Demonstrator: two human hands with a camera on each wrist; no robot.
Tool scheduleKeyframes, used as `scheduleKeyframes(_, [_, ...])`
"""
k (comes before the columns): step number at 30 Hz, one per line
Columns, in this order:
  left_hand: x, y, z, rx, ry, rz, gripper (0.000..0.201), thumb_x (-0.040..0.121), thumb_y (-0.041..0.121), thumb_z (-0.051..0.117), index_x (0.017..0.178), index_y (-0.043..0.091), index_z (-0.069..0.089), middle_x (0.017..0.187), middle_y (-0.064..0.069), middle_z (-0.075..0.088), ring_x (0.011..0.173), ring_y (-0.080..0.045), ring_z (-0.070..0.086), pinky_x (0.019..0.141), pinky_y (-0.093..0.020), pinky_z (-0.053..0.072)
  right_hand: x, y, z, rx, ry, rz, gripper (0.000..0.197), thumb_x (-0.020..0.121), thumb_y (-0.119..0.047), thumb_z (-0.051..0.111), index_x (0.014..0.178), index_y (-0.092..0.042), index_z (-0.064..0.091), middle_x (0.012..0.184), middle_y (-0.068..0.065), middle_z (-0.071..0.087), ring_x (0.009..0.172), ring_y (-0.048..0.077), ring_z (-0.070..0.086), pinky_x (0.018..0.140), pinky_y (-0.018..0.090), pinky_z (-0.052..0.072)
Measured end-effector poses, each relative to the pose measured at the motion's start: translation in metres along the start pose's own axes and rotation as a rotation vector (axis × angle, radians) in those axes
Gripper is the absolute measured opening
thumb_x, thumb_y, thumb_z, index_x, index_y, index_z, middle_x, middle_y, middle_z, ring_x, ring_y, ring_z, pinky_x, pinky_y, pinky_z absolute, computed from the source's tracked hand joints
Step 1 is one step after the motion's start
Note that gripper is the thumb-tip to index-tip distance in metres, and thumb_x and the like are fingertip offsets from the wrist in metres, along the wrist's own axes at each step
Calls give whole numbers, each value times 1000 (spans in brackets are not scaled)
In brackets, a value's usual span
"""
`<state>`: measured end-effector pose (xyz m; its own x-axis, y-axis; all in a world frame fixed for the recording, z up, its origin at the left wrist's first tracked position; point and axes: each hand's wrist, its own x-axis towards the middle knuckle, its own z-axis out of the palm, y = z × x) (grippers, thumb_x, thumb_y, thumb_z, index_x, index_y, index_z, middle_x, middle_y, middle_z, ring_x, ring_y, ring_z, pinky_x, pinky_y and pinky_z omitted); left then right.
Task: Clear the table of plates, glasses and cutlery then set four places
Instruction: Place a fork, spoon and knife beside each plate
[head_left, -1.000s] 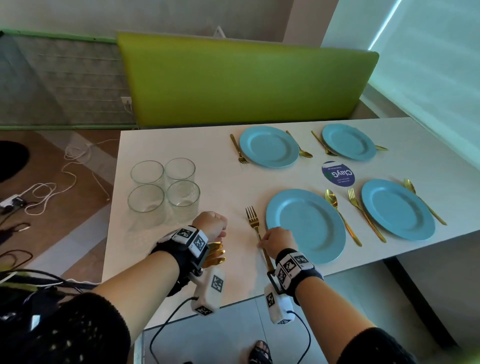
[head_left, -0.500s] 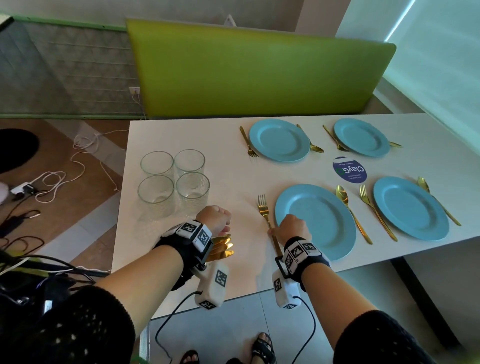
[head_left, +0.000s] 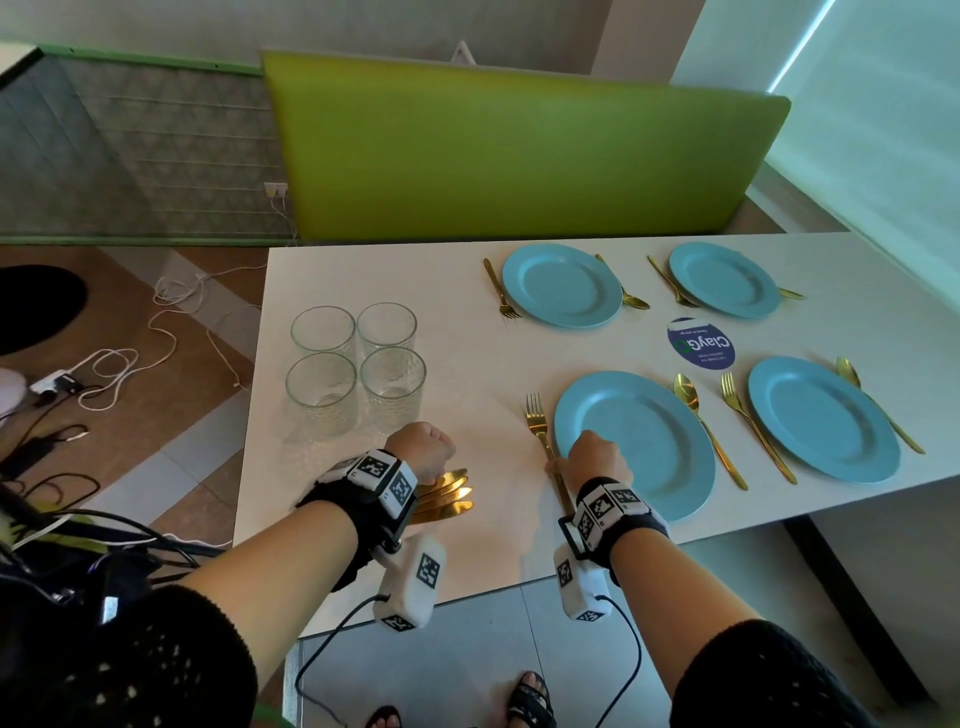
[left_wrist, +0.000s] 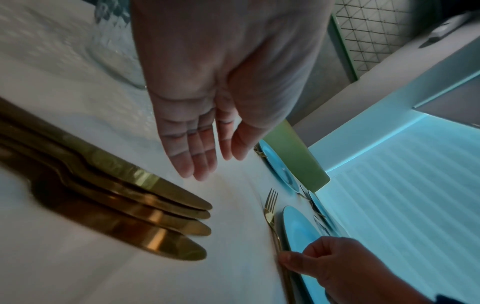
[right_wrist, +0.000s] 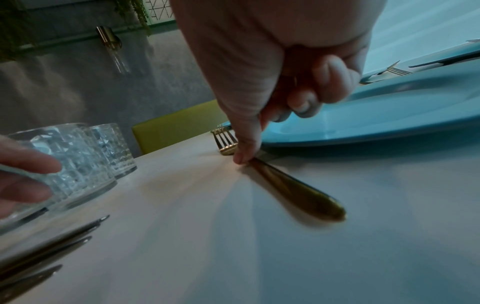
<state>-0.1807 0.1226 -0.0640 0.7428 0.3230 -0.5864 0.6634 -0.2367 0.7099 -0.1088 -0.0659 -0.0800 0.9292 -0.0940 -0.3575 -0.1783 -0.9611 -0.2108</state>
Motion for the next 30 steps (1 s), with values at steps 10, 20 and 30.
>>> scheduleKeyframes(10, [-18,-60,-38,820,-23,-8,67,81,33,66,136,7,37,138,-13,42,127,-28,46,103,-32,43,-33,-19,-5,23,-116,-170,50,80,-41,70,115,-9,56,114,10,63,105,26,61,88,35,51])
scheduleKeyframes(20, [-32,-93,-37,1119,63,235,36,97,10,32,120,7,60,123,-12,59,114,-28,58,97,-32,45,-70,-28,21,-51,-179,-321,39,84,-36,66,113,-12,57,118,6,59,107,21,58,92,33,50])
scheduleKeyframes(30, [-24,-92,-34,1187,33,273,33,94,0,33,123,-1,50,126,-18,53,117,-33,54,96,-37,43,-79,-15,29,-10,-195,-306,29,85,-36,64,106,-16,62,113,4,63,103,19,59,80,26,48])
